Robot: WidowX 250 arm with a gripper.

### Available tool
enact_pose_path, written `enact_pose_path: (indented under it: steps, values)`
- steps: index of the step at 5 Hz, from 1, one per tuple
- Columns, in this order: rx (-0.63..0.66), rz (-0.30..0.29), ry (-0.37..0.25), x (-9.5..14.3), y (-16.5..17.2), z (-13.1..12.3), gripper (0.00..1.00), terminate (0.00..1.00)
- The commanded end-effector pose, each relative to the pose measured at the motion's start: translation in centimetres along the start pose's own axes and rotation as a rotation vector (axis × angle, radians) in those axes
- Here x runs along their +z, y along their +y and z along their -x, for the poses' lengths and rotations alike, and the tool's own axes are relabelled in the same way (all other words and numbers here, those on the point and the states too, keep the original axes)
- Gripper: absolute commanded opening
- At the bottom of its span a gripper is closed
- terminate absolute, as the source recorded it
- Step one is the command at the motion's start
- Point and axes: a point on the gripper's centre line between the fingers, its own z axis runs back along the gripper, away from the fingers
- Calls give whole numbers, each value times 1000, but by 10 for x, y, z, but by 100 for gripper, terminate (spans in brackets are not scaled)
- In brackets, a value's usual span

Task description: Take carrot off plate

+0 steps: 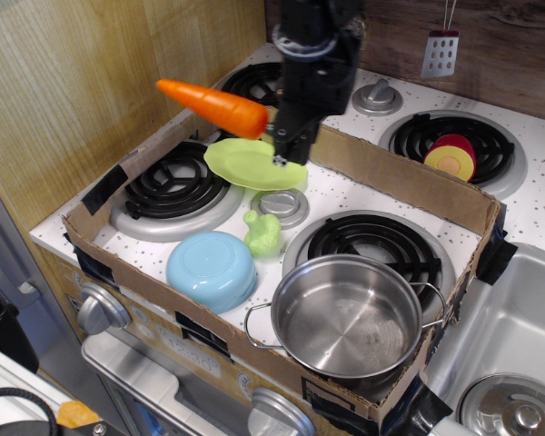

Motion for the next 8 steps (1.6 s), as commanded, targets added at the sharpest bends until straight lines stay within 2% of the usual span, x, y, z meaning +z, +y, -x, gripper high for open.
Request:
enact_pose_path:
  steps: [1, 3, 4, 5, 6, 7, 8]
  values:
    - [328, 67, -58, 8, 0, 28, 0, 0]
    - [723, 88, -84, -2, -4, 46, 0, 0]
    - [817, 90, -138, -14, -6, 51, 0, 0]
    - [857, 57, -196, -28, -13, 53, 0, 0]
    - [871, 50, -262, -39, -16, 60, 0, 0]
    - [838, 31, -289, -44, -12, 69, 0, 0]
    - [803, 3, -289, -43, -6, 67, 0, 0]
